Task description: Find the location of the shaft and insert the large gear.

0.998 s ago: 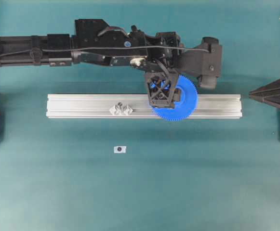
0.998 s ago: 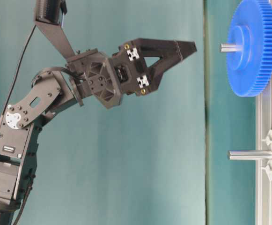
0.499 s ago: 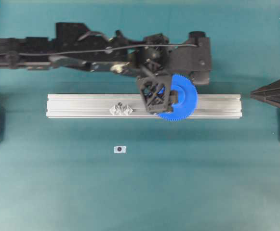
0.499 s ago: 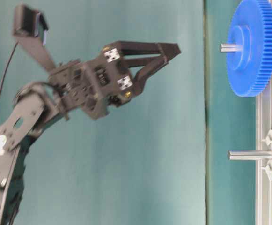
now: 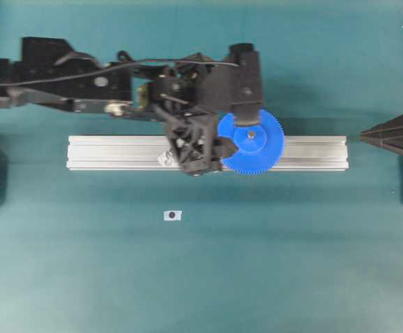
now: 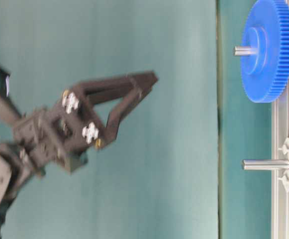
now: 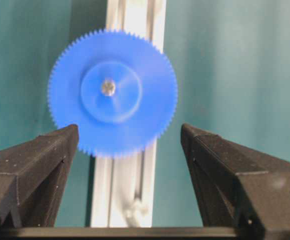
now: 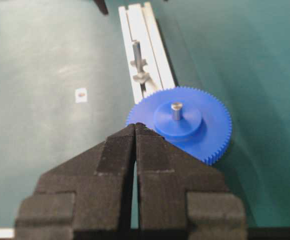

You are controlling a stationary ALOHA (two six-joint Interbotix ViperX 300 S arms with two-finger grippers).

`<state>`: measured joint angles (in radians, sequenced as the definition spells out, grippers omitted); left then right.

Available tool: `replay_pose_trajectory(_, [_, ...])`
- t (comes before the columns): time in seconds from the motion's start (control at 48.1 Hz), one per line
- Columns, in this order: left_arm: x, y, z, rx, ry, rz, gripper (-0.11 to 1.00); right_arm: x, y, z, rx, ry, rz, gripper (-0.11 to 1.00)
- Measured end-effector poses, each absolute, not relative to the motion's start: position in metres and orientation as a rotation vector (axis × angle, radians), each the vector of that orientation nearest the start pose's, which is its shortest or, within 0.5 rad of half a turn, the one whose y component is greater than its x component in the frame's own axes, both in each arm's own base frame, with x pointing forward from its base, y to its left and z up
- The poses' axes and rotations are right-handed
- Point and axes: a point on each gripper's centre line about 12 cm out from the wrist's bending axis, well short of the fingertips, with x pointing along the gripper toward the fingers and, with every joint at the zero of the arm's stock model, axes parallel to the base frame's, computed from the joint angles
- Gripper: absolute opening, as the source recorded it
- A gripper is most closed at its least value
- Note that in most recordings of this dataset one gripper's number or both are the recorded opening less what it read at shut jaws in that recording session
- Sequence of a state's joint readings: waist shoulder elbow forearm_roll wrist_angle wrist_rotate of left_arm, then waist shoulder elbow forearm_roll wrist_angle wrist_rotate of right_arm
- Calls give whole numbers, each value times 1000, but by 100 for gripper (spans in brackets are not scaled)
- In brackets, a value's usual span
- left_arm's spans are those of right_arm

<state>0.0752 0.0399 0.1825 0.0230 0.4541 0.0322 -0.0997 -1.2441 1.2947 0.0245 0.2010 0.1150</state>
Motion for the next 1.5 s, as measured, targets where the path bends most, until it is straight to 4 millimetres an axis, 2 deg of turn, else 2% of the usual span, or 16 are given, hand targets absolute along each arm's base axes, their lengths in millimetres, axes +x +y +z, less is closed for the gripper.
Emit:
replay_pose_trajectory(0.291, [426,23,296,21,614,48,81,148,-14,235,153,244,-112,1])
replay_pose_trajectory(0.562, [398,20,294,-27,513,58,81,148,-14,235,155,246,-112,1])
replay_pose_trajectory(0.77, [369,17,290,-31,446,54,81,148,-14,235,155,246,-112,1])
replay_pose_trajectory(1.04, [340,10,288,-30,426,37,81,148,-14,235,155,246,-112,1])
replay_pose_trajectory(1.227, [330,10,290,-30,411,36,81,148,-14,235,155,246,-112,1])
replay_pose_trajectory(1.498, [328,7,287,-28,414,29,81,148,-14,236,154,244,-112,1])
